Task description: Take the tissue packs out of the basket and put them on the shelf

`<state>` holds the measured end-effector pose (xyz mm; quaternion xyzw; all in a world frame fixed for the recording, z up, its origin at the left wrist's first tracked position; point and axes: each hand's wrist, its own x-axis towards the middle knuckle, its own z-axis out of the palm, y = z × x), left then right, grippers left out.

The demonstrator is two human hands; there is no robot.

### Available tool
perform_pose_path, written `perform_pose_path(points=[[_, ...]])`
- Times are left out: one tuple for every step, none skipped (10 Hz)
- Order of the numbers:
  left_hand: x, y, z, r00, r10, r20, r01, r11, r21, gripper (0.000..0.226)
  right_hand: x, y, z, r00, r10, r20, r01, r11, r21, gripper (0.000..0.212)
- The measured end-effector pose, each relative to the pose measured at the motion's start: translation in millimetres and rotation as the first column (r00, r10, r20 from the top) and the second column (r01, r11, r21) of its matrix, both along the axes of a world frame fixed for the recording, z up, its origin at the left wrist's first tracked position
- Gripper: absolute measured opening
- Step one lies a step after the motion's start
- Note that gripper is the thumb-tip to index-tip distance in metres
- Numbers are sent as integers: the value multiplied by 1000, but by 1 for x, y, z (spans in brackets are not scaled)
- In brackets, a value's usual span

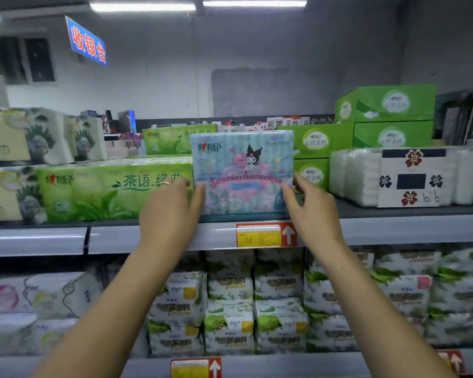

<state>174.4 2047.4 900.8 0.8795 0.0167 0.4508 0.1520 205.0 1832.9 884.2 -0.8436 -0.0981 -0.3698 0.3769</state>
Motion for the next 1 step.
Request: perform_pose_path(points=[[-22,3,-12,969,-128,210,186,939,-289,53,-15,-1,-10,1000,16,11,-18,992,122,60]])
